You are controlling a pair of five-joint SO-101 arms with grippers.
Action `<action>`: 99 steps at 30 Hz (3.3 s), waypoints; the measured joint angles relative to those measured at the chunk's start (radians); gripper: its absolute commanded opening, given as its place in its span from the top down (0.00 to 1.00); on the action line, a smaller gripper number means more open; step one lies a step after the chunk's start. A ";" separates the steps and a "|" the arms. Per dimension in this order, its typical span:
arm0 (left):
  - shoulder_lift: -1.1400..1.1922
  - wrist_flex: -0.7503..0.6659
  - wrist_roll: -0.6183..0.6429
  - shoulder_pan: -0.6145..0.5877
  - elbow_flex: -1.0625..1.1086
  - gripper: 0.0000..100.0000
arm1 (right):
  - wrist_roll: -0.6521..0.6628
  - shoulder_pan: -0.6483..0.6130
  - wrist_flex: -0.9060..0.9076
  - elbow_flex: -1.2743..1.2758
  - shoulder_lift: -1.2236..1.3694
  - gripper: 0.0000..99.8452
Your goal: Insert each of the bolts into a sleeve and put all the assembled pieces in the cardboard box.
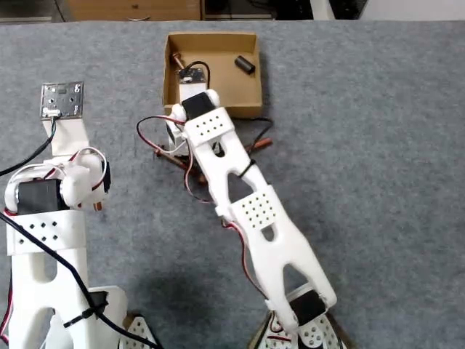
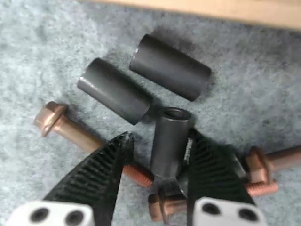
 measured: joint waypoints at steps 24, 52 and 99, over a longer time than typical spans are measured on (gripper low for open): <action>0.000 0.000 0.000 0.000 0.000 0.98 | 0.018 0.035 0.012 0.018 -0.072 1.00; 0.000 0.040 0.190 -0.094 -0.132 0.98 | 0.124 0.032 0.017 1.003 -1.352 1.00; -0.321 -0.356 0.104 0.695 -0.083 0.98 | 0.373 -0.072 -1.053 2.958 -3.139 1.00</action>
